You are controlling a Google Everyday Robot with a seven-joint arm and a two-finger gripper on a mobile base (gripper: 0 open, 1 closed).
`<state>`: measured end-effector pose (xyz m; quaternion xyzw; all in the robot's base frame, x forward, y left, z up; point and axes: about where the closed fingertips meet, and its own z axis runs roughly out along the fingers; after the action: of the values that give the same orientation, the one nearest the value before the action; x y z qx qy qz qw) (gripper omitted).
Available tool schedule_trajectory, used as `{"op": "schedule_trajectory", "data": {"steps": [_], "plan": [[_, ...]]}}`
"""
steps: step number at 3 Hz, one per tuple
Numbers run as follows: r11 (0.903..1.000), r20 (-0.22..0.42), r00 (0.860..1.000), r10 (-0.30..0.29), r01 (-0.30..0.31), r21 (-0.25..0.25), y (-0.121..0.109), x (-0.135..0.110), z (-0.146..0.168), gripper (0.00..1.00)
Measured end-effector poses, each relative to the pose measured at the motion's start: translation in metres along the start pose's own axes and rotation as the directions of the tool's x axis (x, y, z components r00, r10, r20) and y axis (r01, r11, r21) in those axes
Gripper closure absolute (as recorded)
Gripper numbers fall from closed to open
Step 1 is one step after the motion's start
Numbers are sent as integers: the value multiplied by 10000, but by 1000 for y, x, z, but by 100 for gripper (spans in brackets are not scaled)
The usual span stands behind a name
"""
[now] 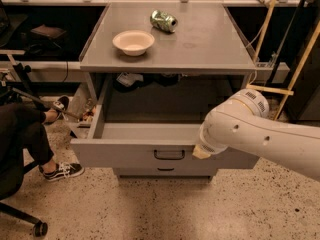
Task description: Open top drawer
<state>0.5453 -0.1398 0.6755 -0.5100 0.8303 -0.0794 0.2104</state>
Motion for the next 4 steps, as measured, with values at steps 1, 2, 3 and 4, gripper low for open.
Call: {"op": "schedule_trajectory", "data": {"steps": [1,2,3,4], "plan": [[9999,-7,9999,164,-164,7,8,6,-2,100],[9999,-7,9999,165,-165,7,7,6,-4,100],[9995,-12,9995,310,-310,15,13,11,-6,100],[9995,-12,9995,310,-310,16,13,10,-8,100]]}}
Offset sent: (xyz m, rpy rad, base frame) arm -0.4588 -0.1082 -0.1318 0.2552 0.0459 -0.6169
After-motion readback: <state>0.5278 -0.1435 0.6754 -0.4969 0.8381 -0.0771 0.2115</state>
